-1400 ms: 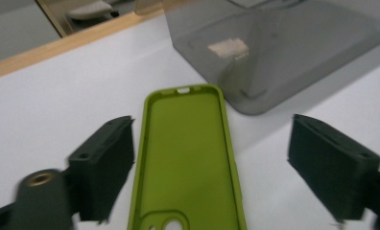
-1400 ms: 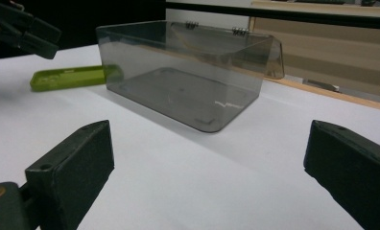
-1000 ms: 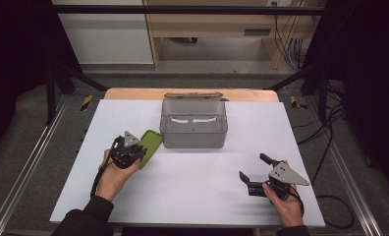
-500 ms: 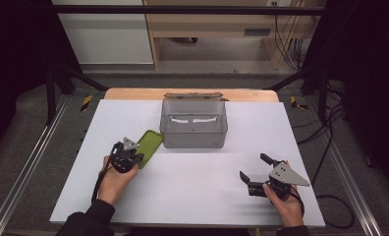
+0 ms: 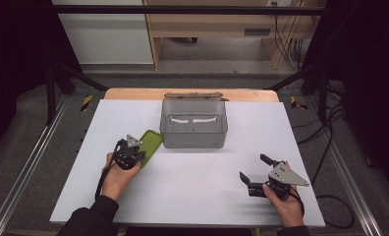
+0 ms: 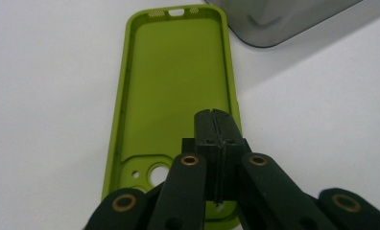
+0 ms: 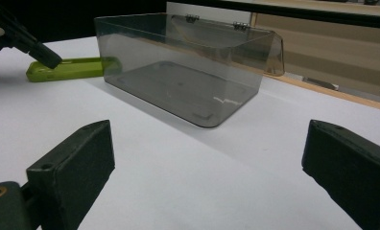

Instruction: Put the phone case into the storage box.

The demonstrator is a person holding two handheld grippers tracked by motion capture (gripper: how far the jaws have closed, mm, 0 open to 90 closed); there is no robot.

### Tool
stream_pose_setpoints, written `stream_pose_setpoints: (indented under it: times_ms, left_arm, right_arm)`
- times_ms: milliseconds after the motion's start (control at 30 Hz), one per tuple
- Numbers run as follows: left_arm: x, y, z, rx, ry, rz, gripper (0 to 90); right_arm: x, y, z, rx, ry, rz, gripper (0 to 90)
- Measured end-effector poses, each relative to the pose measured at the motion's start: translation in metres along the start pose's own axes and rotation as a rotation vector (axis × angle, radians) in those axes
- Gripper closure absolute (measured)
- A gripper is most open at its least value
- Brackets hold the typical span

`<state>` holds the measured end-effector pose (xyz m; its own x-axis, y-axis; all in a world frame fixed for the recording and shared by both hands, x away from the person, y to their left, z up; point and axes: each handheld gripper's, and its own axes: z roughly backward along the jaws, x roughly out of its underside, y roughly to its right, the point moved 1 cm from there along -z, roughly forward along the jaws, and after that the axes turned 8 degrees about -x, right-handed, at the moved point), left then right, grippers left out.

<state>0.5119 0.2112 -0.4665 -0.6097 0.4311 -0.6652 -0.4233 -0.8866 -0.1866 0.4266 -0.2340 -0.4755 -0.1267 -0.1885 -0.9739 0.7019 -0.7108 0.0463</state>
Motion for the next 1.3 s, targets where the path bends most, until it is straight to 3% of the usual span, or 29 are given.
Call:
stream_pose_setpoints:
  times_ms: [167,300,433,767,1033,1300]
  left_arm:
    - [0.010,0.003,0.002,0.011,-0.009,0.029,90.0]
    - [0.019,0.005,0.008,0.001,-0.010,0.028,90.0]
    - [0.020,0.000,0.008,0.018,-0.009,0.050,90.0]
    - [0.027,-0.002,0.014,0.045,-0.014,0.052,90.0]
    - [0.039,0.000,0.025,0.086,-0.020,0.054,90.0]
    - [0.061,0.006,0.045,0.123,-0.004,0.076,90.0]
  right_arm:
    - [0.000,0.000,0.000,-0.003,-0.007,-0.002,4.0]
    - [0.001,-0.001,-0.001,0.002,-0.028,0.004,4.0]
    - [0.002,-0.001,-0.003,0.004,-0.042,0.005,4.0]
    - [0.004,-0.001,-0.004,0.007,-0.052,0.007,3.9]
    - [0.004,-0.001,-0.003,0.009,-0.055,0.010,3.9]
    - [0.004,-0.001,-0.003,0.010,-0.061,0.012,4.0]
